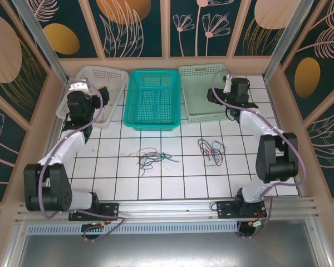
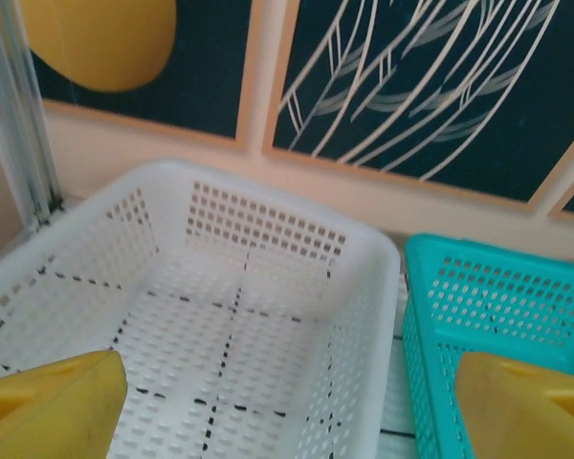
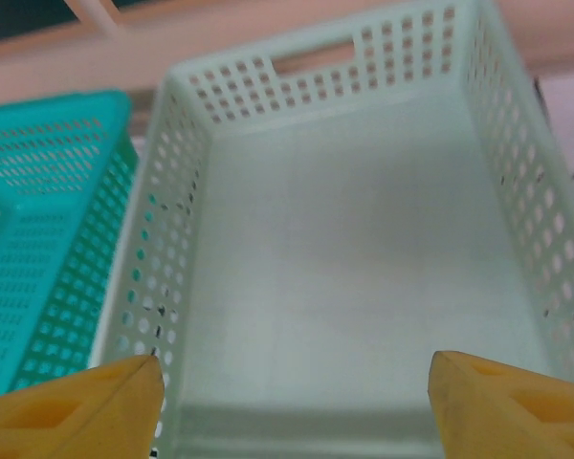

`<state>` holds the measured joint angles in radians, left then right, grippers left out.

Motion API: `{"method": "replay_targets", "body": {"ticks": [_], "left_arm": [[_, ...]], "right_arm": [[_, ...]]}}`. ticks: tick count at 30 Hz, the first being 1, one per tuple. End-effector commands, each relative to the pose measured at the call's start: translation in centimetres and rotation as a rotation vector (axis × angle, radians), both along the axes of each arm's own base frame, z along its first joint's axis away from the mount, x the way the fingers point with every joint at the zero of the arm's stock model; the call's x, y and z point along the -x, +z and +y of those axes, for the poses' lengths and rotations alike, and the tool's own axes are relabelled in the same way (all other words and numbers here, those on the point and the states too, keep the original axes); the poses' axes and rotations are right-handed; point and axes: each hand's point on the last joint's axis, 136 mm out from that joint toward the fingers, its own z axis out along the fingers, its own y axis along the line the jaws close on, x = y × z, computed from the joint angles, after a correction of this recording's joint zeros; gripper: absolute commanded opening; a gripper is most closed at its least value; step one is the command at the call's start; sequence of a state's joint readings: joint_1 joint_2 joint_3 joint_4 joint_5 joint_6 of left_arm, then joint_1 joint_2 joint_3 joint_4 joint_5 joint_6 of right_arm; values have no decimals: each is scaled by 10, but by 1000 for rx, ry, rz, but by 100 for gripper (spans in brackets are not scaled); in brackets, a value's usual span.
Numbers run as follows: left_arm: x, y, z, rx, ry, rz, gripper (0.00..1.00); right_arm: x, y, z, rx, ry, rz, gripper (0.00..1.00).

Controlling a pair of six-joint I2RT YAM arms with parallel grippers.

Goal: Untangle the cables

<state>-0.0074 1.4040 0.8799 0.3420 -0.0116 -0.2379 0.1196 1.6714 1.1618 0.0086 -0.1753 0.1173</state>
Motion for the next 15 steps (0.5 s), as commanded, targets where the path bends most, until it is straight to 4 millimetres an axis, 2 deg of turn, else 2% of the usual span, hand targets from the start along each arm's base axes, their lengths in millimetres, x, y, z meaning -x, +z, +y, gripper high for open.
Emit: {"method": "replay_targets", "body": {"ticks": [1,3,4,8,12,13,14,15], "left_arm": [[-7,-43,-12,13,-74,173,86],[-13,-64,-16,29,-90,231,84],[-20,-60,-17,34,-94,222,84],[-29,-77,-28,75,-149,256,81],[-35,-92,-43,125,-218,296,76],[-36,-89,-50,135,-243,294,75],[-37,-103,-56,140,-257,328,73],[-38,-105,-61,136,-269,334,73]], "right_arm": [[3,-38,-13,-41,-57,193,73],[-5,-50,-13,-64,-57,233,70],[-7,-56,-12,-71,-53,252,69],[-15,-73,-8,-90,-42,310,67],[-14,-88,-23,-94,-103,340,66],[-13,-90,-30,-101,-126,343,66],[-12,-92,-37,-107,-148,346,66],[-11,-94,-43,-111,-168,349,66]]}}
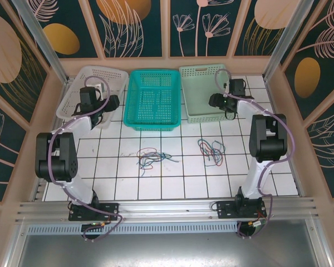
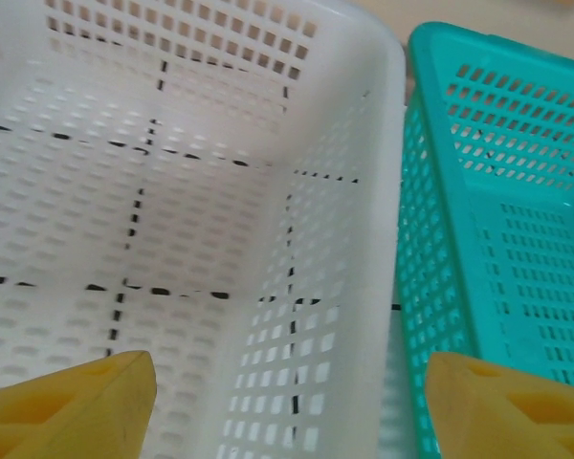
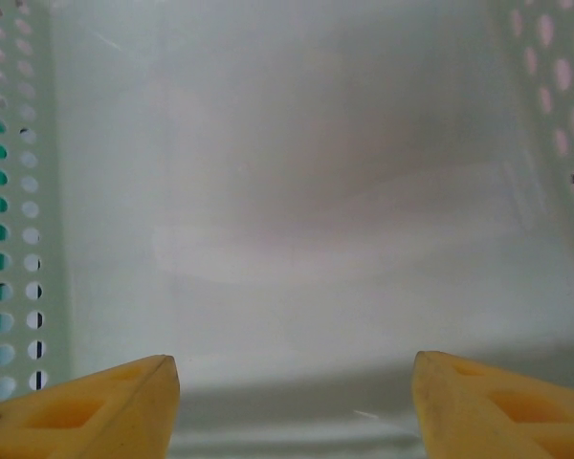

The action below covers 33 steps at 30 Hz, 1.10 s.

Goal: Untangle the cables

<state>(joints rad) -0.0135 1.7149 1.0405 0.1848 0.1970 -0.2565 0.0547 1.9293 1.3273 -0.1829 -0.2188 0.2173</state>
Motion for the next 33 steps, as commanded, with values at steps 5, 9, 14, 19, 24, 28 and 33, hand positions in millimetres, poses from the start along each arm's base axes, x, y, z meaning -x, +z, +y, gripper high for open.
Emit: {"method": "replay_targets", "body": {"ticks": [5,9,14,19,24,28,33], "left_arm": [[-4,-15,-52,50,-134,49,73],[-3,-17,-56,69,-121,45,72],[0,-2,-51,54,-99,16,73],[3,2,-71,116,-158,23,71],[3,1,-96,176,-199,24,71],[5,3,-105,224,-200,21,70],[10,11,-113,205,-191,13,72]], "right_arm": [[12,-5,-43,-8,-123,28,66],[15,1,-47,16,-118,16,66],[17,0,-54,25,-127,12,66],[19,13,-55,13,-141,-33,66],[22,35,-47,-22,-108,-76,66],[32,59,-41,-25,-80,-114,67],[59,81,-26,-19,-39,-123,67]]}}
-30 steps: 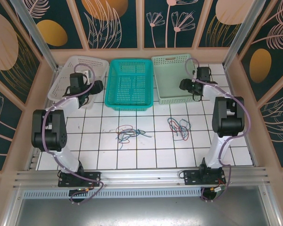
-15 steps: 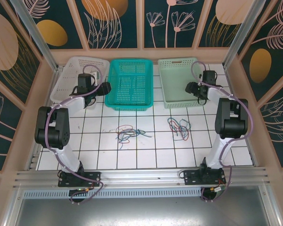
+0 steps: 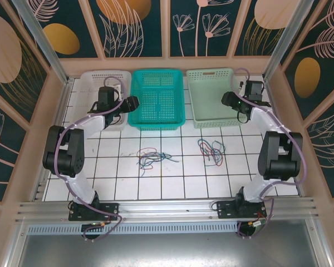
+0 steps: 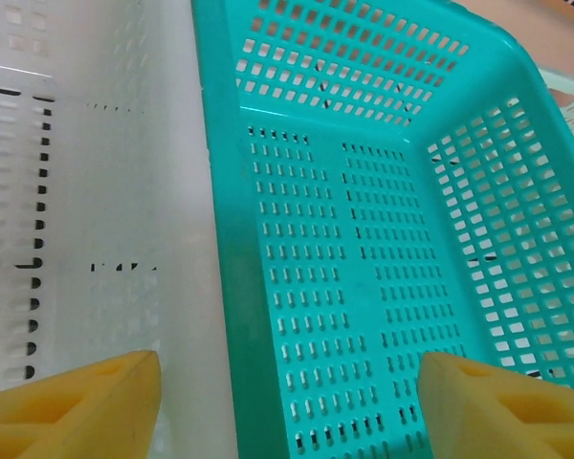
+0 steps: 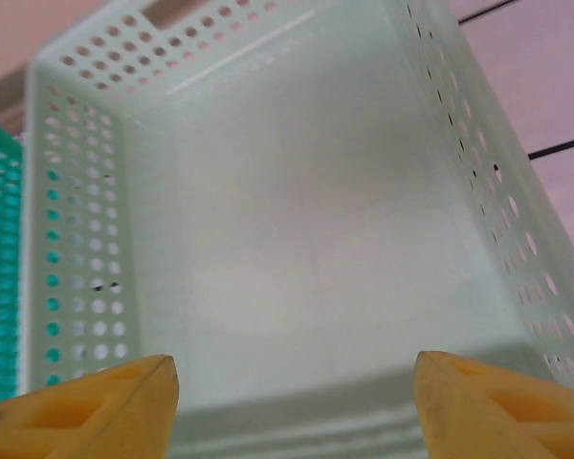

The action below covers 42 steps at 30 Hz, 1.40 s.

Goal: Untangle the cables

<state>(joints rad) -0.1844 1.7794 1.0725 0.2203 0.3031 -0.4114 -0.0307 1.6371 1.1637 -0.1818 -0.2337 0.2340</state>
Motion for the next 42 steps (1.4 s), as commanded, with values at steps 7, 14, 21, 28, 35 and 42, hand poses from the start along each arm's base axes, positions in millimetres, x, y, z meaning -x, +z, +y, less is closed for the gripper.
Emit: {"method": "replay_targets", "body": {"ticks": [7,14,21,28,35,42], "left_arm": [[12,39,18,-92,127,-80,80],[38,73,24,-157,163,-182,99],[62,88,-17,-163,65,-243,99],[80,85,-54,-141,-60,-251,98],[125,45,-93,-226,-237,-190,98],[165,18,-113,-217,-342,-153,99]], "right_arm": [[84,9,59,27,153,65,66],[156,-3,84,-35,201,129,52],[208,-21,109,-30,232,223,49],[226,-47,111,34,214,310,49],[213,-37,141,-6,315,238,45],[208,-42,153,116,365,224,46]]}}
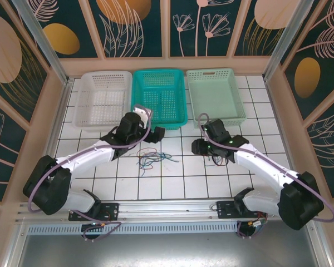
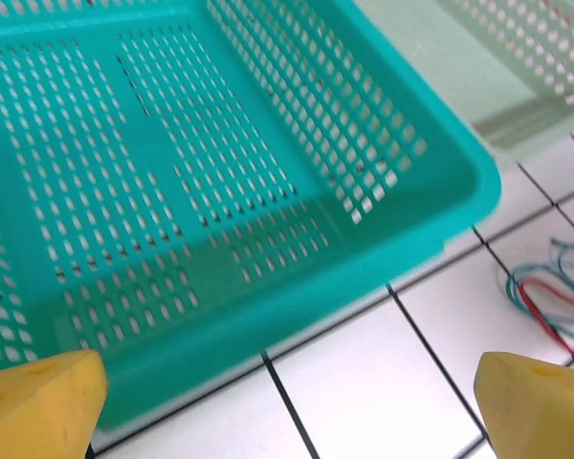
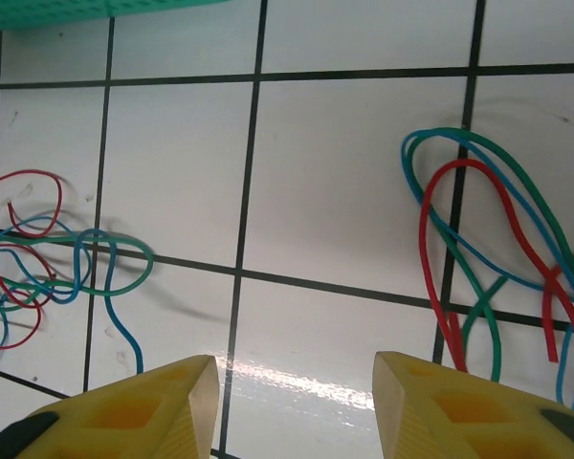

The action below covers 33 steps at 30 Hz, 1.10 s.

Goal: Untangle the cables

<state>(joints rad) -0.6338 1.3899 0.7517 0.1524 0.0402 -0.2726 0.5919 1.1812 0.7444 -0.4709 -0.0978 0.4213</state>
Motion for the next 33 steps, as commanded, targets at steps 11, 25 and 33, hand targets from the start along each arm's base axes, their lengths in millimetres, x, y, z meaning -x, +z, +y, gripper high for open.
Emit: {"method": "replay_targets", "body": {"ticks": [11,25,33], "left_arm": [[16,-5,-51,-16,-152,-19,99],[4,-2,-66,-14,-164,-28,98],[4,0,-61,-17,-145,-33,99]], "right_arm": [[-16,-4,-44,238,-138,-34,45],[1,-28,-48,249,-110,39,25],[6,-35,-48,250,-100,56,29]]}}
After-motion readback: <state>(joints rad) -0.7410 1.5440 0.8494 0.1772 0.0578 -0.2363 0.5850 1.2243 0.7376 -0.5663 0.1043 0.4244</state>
